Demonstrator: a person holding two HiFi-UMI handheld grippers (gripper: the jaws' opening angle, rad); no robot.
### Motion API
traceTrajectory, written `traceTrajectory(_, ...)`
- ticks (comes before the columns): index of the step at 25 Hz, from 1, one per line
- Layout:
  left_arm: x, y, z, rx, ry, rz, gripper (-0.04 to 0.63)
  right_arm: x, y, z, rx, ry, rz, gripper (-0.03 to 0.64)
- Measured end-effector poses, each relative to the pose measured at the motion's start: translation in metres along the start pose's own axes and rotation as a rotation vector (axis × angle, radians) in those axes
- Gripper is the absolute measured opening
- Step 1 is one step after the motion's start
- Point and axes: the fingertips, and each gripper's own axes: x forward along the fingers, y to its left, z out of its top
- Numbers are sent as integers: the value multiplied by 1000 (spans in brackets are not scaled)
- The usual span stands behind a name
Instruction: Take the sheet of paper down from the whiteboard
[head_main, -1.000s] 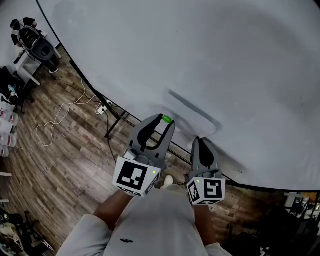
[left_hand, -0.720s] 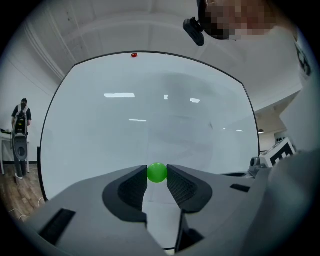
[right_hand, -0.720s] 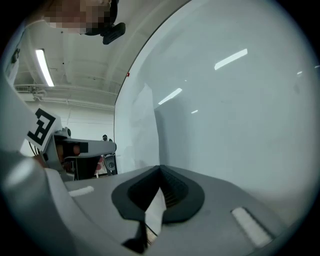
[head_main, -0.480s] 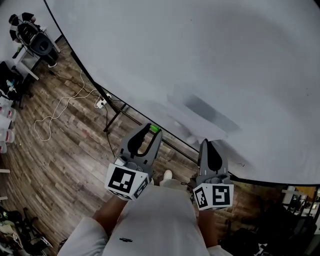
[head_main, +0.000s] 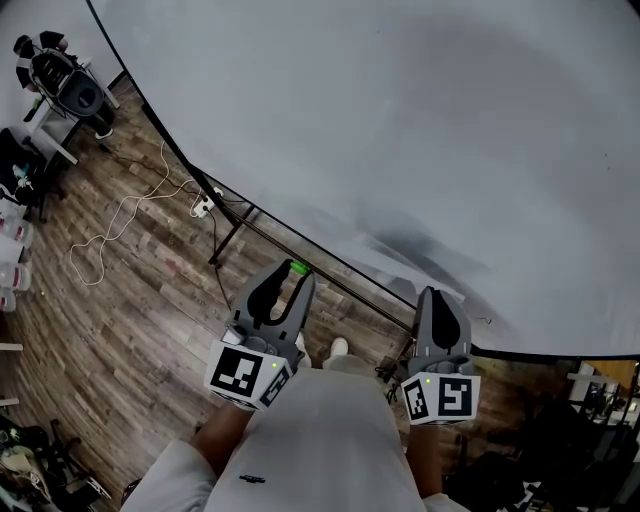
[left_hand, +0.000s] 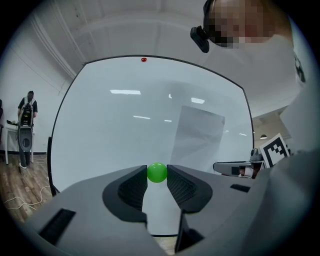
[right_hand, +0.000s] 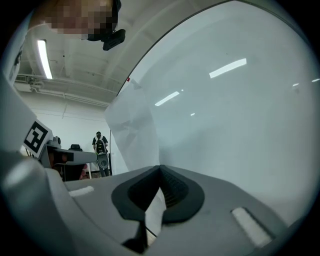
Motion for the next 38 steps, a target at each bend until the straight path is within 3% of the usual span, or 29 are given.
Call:
traceTrajectory(17, 5, -2, -7, -8, 20, -2, 123, -5, -22, -5, -7, -5, -40, 11)
traceTrajectory(38, 16, 3, -10, -14, 29, -4, 124, 11, -17, -6, -17, 3, -24, 11)
